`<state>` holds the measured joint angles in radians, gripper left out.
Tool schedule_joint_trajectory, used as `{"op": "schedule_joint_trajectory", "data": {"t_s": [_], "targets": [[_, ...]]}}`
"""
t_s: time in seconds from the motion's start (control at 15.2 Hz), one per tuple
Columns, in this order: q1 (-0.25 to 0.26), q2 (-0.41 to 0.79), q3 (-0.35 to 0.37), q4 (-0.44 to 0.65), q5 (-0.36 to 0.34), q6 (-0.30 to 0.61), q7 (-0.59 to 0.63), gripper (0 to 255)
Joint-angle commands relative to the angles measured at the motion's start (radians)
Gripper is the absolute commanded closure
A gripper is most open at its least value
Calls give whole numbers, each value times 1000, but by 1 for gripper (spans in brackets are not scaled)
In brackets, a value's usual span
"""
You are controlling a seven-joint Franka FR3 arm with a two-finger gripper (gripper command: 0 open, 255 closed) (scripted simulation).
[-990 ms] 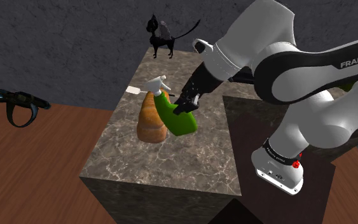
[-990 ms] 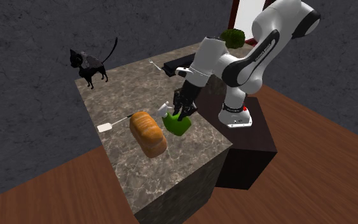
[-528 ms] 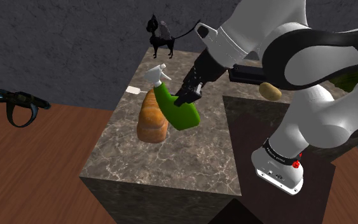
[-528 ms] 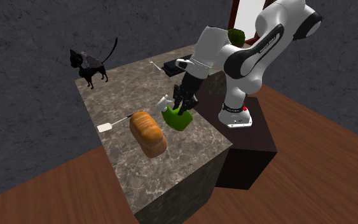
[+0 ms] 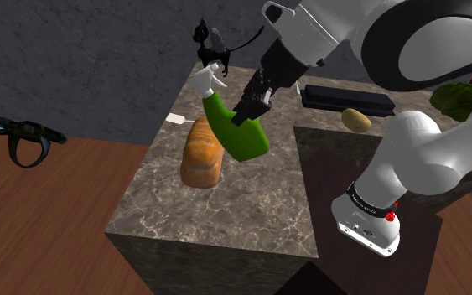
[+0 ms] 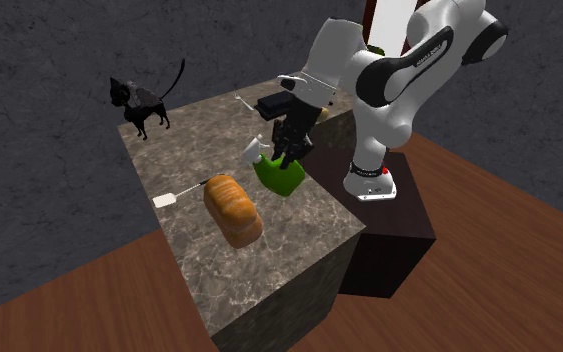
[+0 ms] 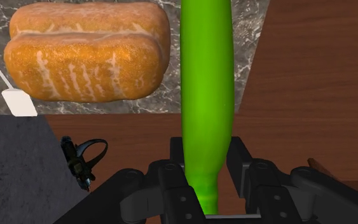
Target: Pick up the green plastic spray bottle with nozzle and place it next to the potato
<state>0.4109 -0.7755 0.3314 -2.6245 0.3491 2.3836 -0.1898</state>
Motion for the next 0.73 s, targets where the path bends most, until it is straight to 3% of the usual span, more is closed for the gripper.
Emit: {"op": "schedule_joint_trajectory", "data": {"t_s": [0.0,0.66], "targets": [[-5,-2,-4,26,-7,-28,3,255],[-24,-6,-27,157,-39,-162,18,255]]}}
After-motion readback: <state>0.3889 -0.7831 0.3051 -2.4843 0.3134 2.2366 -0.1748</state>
